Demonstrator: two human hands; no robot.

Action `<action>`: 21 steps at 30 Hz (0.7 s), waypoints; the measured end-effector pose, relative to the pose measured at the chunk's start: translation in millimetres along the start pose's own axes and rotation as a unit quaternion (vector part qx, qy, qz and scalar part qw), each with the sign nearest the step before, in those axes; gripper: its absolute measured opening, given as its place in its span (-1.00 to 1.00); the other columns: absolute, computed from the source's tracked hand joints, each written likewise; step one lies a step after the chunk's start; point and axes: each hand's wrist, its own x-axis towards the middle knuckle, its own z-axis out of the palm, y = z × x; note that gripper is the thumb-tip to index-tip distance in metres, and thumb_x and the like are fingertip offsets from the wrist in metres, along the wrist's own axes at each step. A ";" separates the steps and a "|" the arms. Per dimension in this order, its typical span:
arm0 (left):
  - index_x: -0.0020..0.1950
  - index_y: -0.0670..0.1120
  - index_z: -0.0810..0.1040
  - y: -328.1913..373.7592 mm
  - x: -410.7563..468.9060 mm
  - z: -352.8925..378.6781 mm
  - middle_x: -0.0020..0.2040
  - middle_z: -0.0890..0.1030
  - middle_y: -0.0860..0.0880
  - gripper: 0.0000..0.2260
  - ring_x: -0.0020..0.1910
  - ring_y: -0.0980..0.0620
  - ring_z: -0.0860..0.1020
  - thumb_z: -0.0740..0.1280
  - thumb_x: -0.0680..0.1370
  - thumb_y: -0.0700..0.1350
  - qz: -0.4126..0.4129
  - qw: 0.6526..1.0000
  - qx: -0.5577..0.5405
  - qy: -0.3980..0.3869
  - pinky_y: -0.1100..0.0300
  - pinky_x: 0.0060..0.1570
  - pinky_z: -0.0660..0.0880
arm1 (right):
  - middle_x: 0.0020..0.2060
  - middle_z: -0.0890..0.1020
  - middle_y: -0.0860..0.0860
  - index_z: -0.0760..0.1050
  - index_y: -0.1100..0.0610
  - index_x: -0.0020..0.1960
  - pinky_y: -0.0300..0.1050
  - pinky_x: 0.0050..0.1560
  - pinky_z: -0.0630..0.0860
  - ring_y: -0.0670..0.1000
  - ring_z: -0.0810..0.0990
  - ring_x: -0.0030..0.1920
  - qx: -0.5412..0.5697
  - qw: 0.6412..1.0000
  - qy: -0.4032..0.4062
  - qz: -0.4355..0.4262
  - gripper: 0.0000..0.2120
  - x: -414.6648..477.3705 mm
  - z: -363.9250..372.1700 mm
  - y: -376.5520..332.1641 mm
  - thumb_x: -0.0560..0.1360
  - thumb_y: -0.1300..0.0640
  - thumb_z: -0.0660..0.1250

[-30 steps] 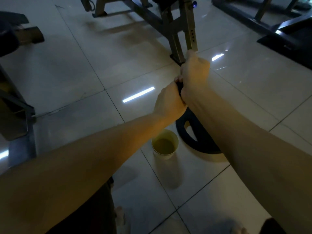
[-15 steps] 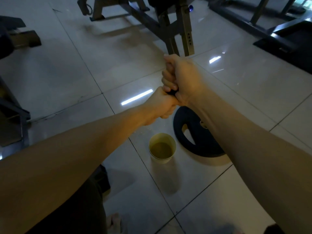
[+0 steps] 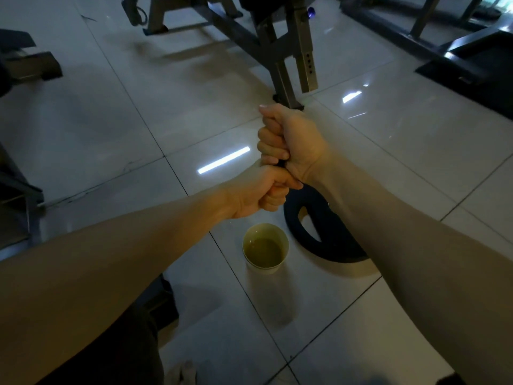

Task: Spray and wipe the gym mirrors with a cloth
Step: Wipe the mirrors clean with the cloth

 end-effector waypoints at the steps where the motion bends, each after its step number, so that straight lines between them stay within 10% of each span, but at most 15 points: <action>1: -0.33 -0.05 0.26 -0.7 0.6 -0.1 -0.49 0.23 0.01 -0.61 -0.51 0.08 0.13 0.22 0.64 -0.35 -0.004 1.000 -0.004 0.000 0.17 -0.45 0.07 | -0.56 0.23 -0.05 0.23 0.04 -0.42 -0.19 -0.53 0.20 -0.06 0.16 -0.56 0.003 1.000 0.000 0.003 -0.50 0.7 -0.6 0.6 0.70 0.08 0.20; 15: -0.32 -0.05 0.27 4.8 7.1 -0.5 -0.48 0.22 0.01 -0.62 -0.52 0.09 0.12 0.20 0.65 -0.33 -0.003 1.000 -0.010 -0.004 0.19 -0.47 0.07 | -0.56 0.24 -0.04 0.24 0.05 -0.41 -0.20 -0.53 0.21 -0.06 0.18 -0.56 -0.007 1.000 0.022 0.000 -0.50 7.5 -4.0 -2.7 0.70 0.07 0.20; 21: -0.27 -0.04 0.40 10.8 16.2 6.9 -0.42 0.34 0.01 -0.72 -0.49 0.11 0.23 0.37 0.58 -0.28 -0.045 0.991 0.090 0.085 0.24 -0.48 0.17 | -0.49 0.28 -0.01 0.34 0.04 -0.38 -0.16 -0.46 0.33 -0.04 0.25 -0.51 0.046 0.982 0.183 -0.017 -0.55 5.5 -10.0 3.7 0.68 0.01 0.26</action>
